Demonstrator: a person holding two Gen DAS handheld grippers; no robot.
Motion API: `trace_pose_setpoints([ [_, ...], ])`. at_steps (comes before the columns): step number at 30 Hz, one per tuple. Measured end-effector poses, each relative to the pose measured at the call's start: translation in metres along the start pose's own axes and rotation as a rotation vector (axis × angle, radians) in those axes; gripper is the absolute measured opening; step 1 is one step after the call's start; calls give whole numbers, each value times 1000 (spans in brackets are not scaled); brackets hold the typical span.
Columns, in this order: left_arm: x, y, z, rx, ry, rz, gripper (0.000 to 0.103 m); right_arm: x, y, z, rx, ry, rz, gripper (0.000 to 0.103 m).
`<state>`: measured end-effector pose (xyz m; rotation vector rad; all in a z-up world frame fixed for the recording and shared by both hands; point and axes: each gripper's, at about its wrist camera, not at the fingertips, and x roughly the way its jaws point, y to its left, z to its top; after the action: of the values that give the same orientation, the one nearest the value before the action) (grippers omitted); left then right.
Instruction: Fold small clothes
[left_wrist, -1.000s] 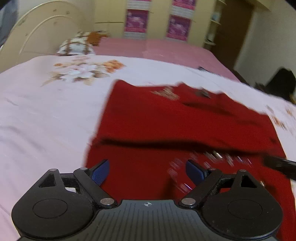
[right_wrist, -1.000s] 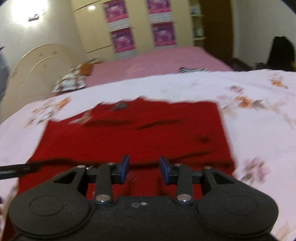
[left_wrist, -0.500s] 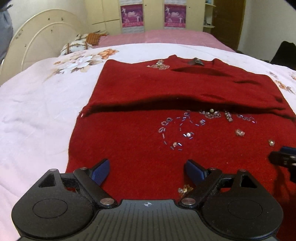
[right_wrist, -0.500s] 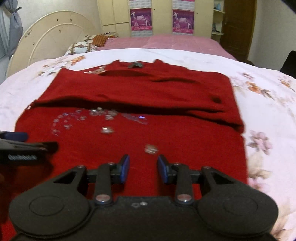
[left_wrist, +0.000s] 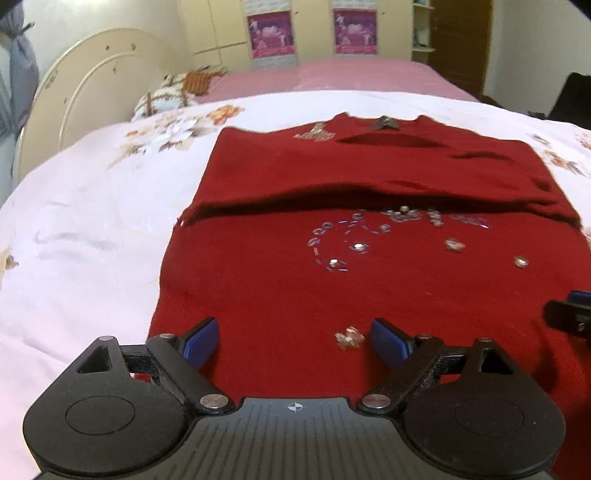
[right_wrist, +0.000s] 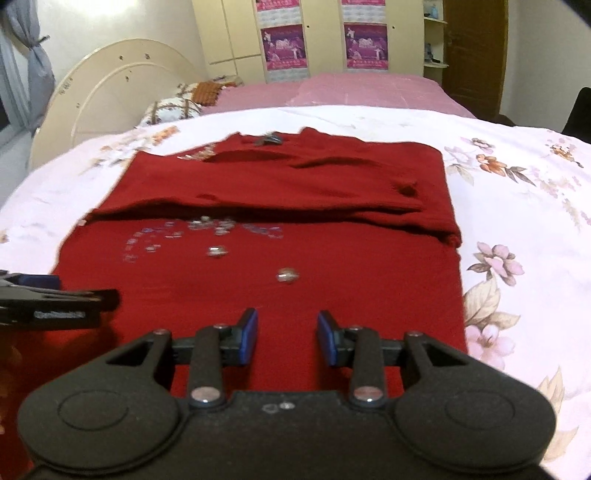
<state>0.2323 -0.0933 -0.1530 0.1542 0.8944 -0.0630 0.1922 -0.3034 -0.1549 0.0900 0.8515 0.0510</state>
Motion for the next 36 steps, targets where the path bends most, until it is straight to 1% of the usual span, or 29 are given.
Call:
trace_pose_setpoints([
  [5,-16,-4,-11,76,-26,-25,88,-16,28,-13,3,-14,13,38],
  [7,-20,-2,-18,79,-14,-35,88,-19,39,-20,8,-9,6,41],
  [9,-23,1,-27,90,-3,-41,88,-20,51,-28,-2,2,1,42],
  [12,-15,4,-40,116,39,-41,88,-20,64,-40,-18,16,-35,43],
  [14,-16,11,-46,92,34,-57,88,-14,66,-50,-16,57,-72,43],
  [18,-18,14,-49,100,36,-69,88,-21,67,-61,13,42,-91,43],
  [23,-22,15,-51,109,37,-76,88,-29,70,-63,45,30,-80,44],
  [33,-40,18,-54,119,39,-85,89,-42,87,-63,42,7,-54,46],
  [36,-48,18,-58,111,37,-74,89,-48,93,-63,32,-4,-43,49],
])
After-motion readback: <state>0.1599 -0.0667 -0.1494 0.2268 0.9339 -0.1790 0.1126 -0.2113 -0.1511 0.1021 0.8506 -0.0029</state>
